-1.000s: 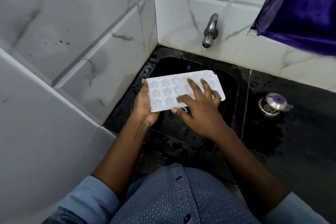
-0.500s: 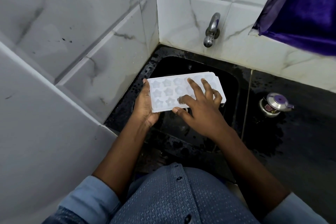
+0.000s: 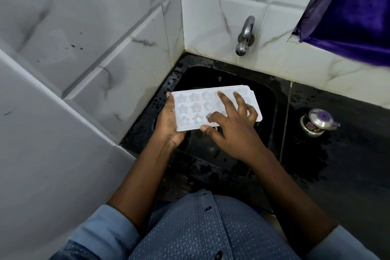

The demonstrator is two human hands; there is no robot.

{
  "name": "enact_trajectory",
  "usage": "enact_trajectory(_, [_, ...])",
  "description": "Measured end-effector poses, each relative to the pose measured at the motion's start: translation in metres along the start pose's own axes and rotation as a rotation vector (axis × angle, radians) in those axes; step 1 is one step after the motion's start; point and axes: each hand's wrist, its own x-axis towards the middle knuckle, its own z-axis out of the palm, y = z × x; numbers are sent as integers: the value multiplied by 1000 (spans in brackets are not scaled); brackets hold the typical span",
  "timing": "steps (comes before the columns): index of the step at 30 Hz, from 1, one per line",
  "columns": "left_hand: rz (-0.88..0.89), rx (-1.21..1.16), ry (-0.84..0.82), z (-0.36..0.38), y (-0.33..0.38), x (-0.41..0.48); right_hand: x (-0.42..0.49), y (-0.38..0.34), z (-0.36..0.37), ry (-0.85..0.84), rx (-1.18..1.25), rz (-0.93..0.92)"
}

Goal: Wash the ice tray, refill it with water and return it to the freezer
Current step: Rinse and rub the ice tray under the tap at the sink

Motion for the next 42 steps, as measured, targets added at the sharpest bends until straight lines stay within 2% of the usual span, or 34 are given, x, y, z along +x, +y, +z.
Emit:
enact_trajectory(26, [-12,-24,-13,1,-1,4,5,1,-4,-15,4,-6])
enact_trajectory(31, [-23,-23,-19,2,0,5,7,1,-1,42,21,-21])
enact_trajectory(38, [-41,-29,-43,-1,0,10,10,-10,6,-45,-52,-127])
enact_trajectory(42, [-46,-37,-29,-2,0,13,14,-18,7,-73,-81,-119])
